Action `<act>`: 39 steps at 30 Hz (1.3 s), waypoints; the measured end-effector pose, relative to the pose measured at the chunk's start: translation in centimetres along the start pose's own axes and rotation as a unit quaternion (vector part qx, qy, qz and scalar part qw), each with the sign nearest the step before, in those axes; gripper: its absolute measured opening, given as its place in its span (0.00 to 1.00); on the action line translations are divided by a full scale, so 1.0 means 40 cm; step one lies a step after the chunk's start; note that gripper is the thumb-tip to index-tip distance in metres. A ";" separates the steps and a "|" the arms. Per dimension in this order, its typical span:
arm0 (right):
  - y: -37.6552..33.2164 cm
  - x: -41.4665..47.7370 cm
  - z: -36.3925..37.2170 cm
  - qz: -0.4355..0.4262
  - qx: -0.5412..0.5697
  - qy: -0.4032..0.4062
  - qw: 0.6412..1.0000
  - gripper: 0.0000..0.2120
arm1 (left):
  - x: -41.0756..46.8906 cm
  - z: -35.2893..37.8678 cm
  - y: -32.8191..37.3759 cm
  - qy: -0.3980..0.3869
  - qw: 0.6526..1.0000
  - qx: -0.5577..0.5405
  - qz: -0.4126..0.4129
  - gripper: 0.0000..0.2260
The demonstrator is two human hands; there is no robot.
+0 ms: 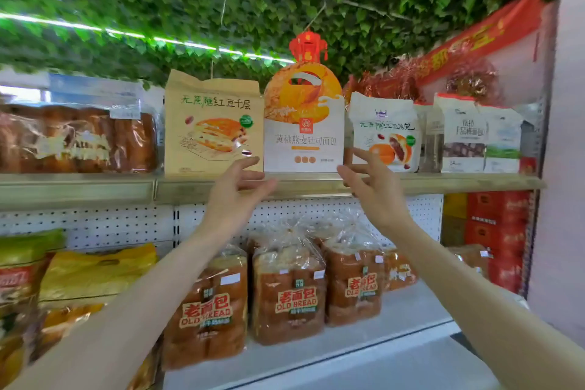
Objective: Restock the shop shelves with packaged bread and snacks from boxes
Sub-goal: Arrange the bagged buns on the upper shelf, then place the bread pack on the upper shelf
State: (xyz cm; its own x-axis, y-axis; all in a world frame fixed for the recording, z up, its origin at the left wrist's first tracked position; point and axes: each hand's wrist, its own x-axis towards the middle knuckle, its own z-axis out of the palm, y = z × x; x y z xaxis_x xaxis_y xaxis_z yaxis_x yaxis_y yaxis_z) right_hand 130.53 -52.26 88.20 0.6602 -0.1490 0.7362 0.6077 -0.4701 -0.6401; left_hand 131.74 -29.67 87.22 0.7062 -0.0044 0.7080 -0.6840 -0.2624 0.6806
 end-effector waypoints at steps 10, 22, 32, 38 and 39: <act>-0.014 -0.156 -0.335 0.005 -0.066 0.047 0.997 0.23 | -0.134 0.238 0.183 -0.064 0.996 -0.057 0.006 0.23; 0.061 -0.431 -0.885 0.032 -0.105 0.042 0.993 0.23 | -0.468 0.704 0.459 -0.104 0.990 -0.090 -0.024 0.23; 0.283 -0.579 -1.200 0.132 -0.089 0.061 0.985 0.22 | -0.660 1.092 0.503 -0.168 0.974 -0.122 -0.094 0.18; 0.520 -0.584 -1.269 0.178 -0.102 0.059 0.977 0.21 | -0.666 1.307 0.376 -0.182 0.967 -0.122 -0.130 0.17; 0.580 -0.576 -1.278 0.190 -0.103 0.057 0.975 0.21 | -0.663 1.361 0.334 -0.179 0.965 -0.126 -0.144 0.17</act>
State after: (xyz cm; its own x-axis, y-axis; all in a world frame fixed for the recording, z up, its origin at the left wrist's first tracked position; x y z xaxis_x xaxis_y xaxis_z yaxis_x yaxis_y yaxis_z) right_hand 106.85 -104.21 67.62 0.7604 -0.4366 0.4808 0.2191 -0.5245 -0.8227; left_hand 113.83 -85.61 67.29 0.8609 -0.3115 0.4022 -0.4403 -0.0603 0.8958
